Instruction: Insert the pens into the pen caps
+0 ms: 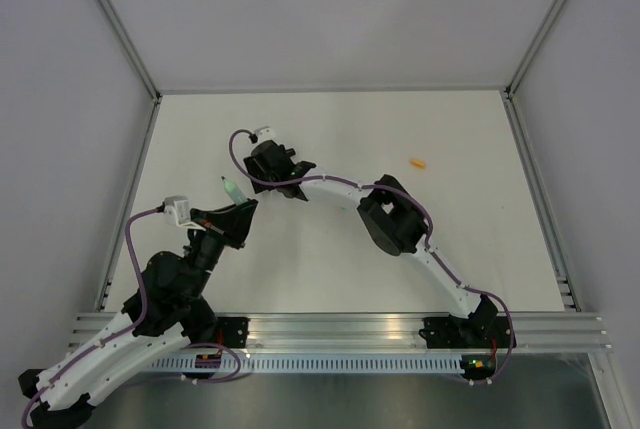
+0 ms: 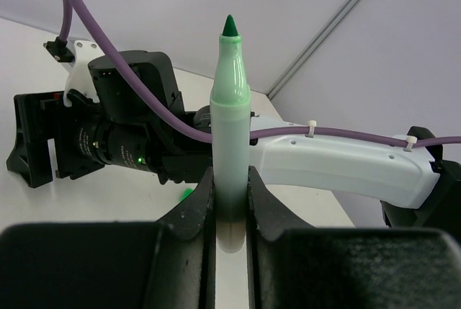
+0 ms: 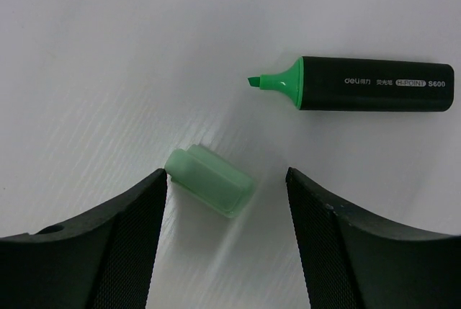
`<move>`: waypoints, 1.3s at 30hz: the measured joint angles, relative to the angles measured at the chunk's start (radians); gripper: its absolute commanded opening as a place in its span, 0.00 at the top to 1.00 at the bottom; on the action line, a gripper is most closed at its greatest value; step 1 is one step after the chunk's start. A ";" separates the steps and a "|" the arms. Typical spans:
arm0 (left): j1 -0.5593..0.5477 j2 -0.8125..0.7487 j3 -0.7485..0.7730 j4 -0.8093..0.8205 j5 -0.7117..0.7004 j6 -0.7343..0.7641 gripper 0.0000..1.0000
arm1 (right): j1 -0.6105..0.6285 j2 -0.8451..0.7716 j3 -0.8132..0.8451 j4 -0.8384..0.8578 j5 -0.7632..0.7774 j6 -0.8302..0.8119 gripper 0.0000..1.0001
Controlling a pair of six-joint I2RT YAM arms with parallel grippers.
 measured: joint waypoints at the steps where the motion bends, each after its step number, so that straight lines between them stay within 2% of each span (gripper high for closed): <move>1: 0.000 0.000 0.000 0.000 0.000 0.000 0.98 | 0.002 0.001 0.002 0.000 0.005 0.000 0.27; 10: 0.000 -0.004 0.000 0.000 0.000 0.000 0.98 | 0.023 0.003 0.003 -0.001 0.030 0.007 0.26; 17: 0.000 -0.006 0.000 0.000 0.000 -0.001 0.98 | 0.055 0.010 0.006 -0.005 0.136 0.098 0.26; 28: 0.000 -0.048 0.000 -0.021 -0.003 -0.012 0.98 | 0.061 0.050 0.053 -0.005 0.270 0.196 0.34; 32: 0.000 -0.049 0.000 -0.027 -0.003 -0.015 0.98 | 0.061 0.064 0.071 -0.005 0.292 0.203 0.45; 39: 0.000 -0.047 0.000 -0.030 -0.004 -0.015 0.98 | 0.060 0.042 0.014 0.046 0.298 0.198 0.50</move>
